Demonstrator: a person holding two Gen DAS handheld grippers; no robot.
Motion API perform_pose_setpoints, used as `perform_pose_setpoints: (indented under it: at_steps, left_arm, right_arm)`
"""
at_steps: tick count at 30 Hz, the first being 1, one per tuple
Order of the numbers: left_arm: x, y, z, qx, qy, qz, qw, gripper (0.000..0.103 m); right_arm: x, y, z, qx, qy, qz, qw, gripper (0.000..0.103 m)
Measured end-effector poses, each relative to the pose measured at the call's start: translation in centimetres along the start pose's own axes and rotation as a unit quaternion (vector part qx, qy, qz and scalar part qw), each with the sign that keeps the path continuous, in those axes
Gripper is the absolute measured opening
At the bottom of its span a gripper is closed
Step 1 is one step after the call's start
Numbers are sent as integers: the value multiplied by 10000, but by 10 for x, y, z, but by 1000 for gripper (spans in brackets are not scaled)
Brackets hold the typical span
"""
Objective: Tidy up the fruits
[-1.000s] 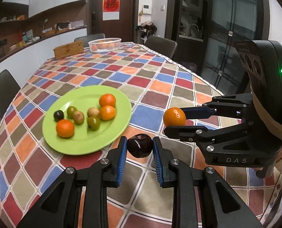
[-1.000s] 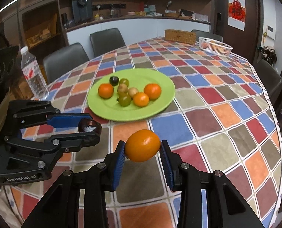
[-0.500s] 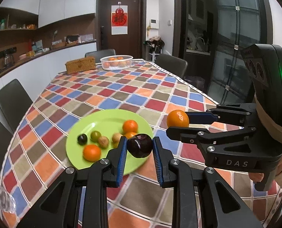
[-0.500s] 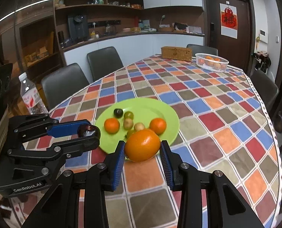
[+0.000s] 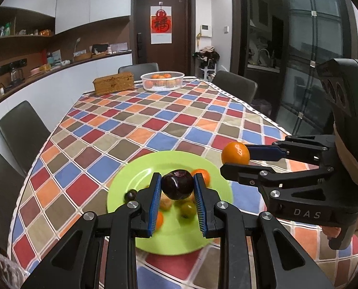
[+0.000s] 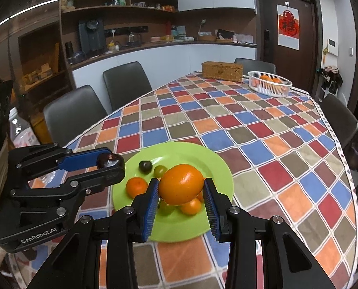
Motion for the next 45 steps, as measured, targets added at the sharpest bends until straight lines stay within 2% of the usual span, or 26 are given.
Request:
perform_pose_setpoints:
  at_steps: [18,28,31,37,41,45]
  left_arm:
    - [-54,2,87,-662,-63,-431,9969,27]
    - [-60,17,119,-1066,-52,-518,9929,27]
    - [-60,17,117,-1055,-66,-535,9930,35]
    - [-61,16,97,-940,-280,-489,9940,38]
    - [-57,13,77,-830,-507,-332,9947,41]
    - [-49,12,50,-678,-685,-281,9949,45]
  right_arm:
    - [18,-6,89,-658,88,362,9971,38]
    - [24,-4,124,-1046,117,351,9938,38]
    - [27,-1,128,-1086,103,426,9931,38]
    - [30,1,118,-1026,184,472,9934,41]
    - [28,3,99,-903,257,483,9944,41]
    - [22,3,68,-645,465,408,9960,50]
Point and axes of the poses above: each gripper's, at about its wrist camera, not at the fingertips, and z roughly the way its jaws point, x to its right, y to its underside, the point moved 6 cm from there along z, roughly the way its jaws point, and after that the axes turned 1 degree about x, right-handed, at the moved point
